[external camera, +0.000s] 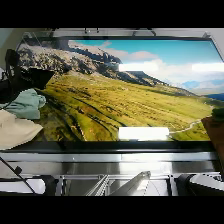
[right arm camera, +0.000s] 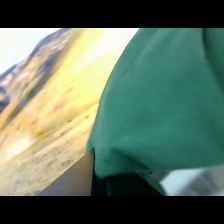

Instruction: Fold the shirts.

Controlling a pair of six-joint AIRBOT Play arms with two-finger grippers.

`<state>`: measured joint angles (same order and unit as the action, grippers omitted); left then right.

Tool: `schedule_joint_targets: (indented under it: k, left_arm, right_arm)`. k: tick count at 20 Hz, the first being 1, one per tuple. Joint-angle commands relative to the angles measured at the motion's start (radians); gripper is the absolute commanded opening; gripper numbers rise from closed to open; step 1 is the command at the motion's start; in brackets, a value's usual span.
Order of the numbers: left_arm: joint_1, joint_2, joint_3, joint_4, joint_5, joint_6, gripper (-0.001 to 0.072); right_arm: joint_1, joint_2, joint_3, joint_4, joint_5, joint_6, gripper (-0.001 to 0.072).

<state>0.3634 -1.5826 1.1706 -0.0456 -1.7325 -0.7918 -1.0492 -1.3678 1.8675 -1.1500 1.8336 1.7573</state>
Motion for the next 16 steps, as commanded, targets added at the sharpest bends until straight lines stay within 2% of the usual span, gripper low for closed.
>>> schedule_joint_targets:
  k: [1, 4, 7, 9, 15, 16]
  left_arm:
    - [-0.055, 0.000, 0.000, 0.001, 0.001, 0.015, 0.0021]
    - [-0.072, 0.000, 0.000, 0.001, 0.002, 0.015, 0.0021]
    - [-0.075, 0.000, 0.000, 0.001, 0.003, 0.015, 0.0021]
    - [-0.075, 0.000, 0.000, 0.001, 0.004, 0.016, 0.0021]
    - [-0.075, 0.000, 0.000, 0.001, 0.004, 0.016, 0.0021]
    - [-0.075, 0.000, 0.000, 0.001, 0.005, 0.016, 0.0020]
  right_arm:
    - [-0.083, 0.055, -0.150, -0.072, 0.011, -0.071, 0.0017]
    - [-0.084, 0.103, -0.368, -0.221, 0.011, -0.138, 0.0017]
    - [-0.092, 0.143, -0.532, -0.399, 0.011, -0.119, 0.0017]
    - [-0.092, 0.144, -0.599, -0.461, 0.010, -0.119, 0.0018]
    - [-0.097, 0.133, -0.778, -0.801, -0.153, -0.102, 0.0020]
    - [-0.097, 0.124, -0.780, -0.840, -0.172, -0.079, 0.0098]
